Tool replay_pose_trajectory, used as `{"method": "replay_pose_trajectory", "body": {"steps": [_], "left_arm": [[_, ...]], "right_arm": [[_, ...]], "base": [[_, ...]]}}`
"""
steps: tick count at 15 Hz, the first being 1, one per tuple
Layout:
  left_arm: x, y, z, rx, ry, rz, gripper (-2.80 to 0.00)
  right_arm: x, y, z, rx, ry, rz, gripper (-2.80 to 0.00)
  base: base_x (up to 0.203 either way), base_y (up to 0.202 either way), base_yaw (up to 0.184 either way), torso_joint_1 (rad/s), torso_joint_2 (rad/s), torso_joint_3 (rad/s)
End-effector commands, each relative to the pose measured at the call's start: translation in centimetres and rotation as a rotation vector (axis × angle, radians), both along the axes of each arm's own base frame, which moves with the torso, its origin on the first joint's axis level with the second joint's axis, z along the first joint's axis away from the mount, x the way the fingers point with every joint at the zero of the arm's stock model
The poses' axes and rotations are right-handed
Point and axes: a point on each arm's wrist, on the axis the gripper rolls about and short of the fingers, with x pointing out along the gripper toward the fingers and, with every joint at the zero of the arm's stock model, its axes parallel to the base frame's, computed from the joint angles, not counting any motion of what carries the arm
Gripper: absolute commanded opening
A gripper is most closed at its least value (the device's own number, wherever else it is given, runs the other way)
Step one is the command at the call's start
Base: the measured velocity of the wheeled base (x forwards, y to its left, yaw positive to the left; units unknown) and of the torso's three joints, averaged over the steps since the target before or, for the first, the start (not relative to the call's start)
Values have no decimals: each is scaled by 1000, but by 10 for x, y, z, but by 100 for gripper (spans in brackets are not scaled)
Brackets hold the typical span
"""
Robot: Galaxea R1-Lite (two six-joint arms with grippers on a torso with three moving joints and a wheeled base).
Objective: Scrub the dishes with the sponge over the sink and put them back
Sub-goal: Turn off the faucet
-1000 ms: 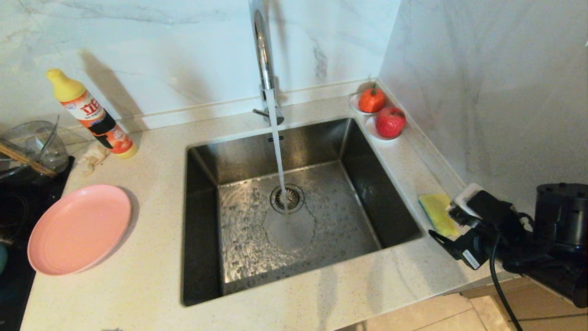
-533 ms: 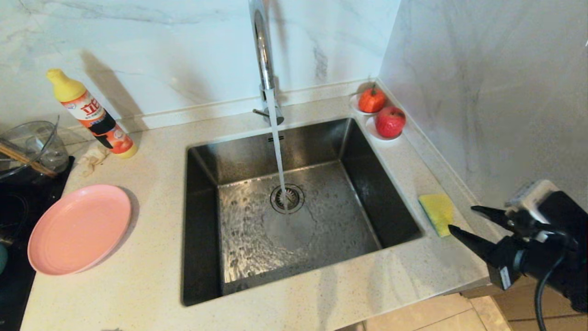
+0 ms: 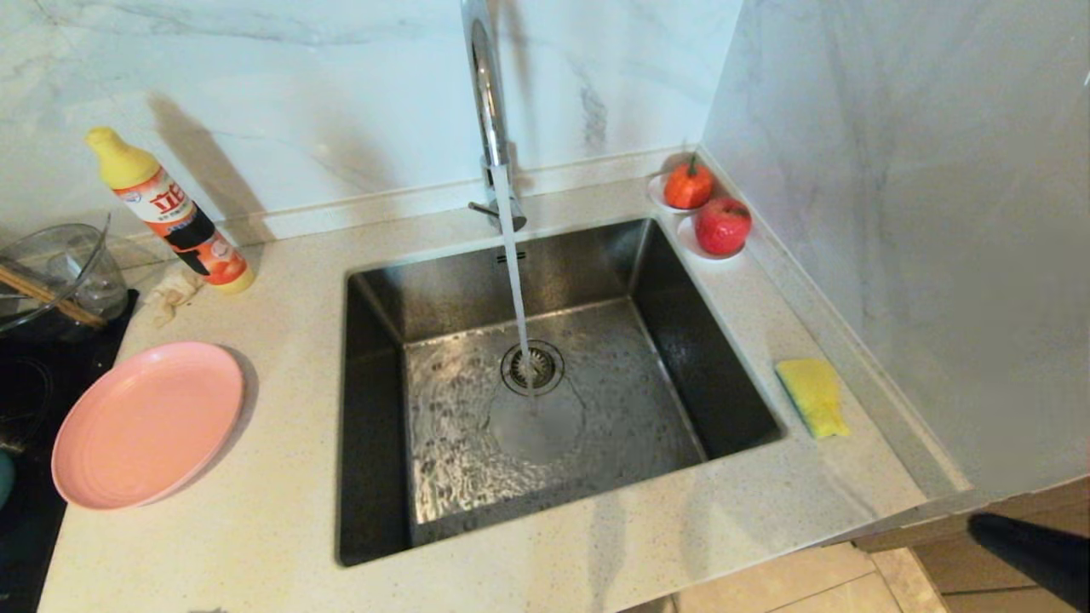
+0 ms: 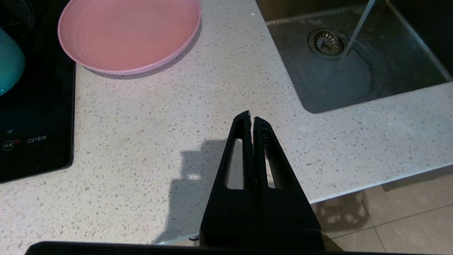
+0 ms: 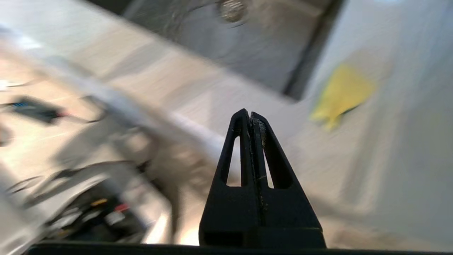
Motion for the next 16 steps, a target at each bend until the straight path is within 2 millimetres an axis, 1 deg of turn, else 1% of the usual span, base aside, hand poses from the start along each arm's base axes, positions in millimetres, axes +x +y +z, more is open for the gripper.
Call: {"method": "replay_pose_trajectory", "body": {"steps": [1, 4, 6, 8, 11, 13, 15, 16], "left_arm": [[0, 0, 0, 0, -1, 0, -280], [0, 0, 0, 0, -1, 0, -280], [0, 0, 0, 0, -1, 0, -280], [0, 0, 0, 0, -1, 0, -280], [0, 0, 0, 0, -1, 1, -280], [0, 0, 0, 0, -1, 0, -280], [0, 0, 0, 0, -1, 0, -280], [0, 0, 0, 0, -1, 0, -280]], "right_arm": [[-23, -9, -1, 61, -43, 37, -280], [-43, -16, -6, 115, -35, 84, -280], [-53, -20, -15, 116, -2, 48, -280], [-58, -20, -20, 122, 0, -12, -280], [-74, -21, -33, 126, -75, -107, -280], [-80, -21, -48, 122, -102, -153, -280], [-76, -24, -65, 109, -76, -301, -280], [-74, -25, -79, 101, -55, -365, -280]], "base": [[0, 0, 0, 0, 0, 0], [0, 0, 0, 0, 0, 0], [0, 0, 0, 0, 0, 0], [0, 0, 0, 0, 0, 0], [0, 0, 0, 0, 0, 0], [0, 0, 0, 0, 0, 0], [0, 0, 0, 0, 0, 0], [0, 0, 0, 0, 0, 0]]}}
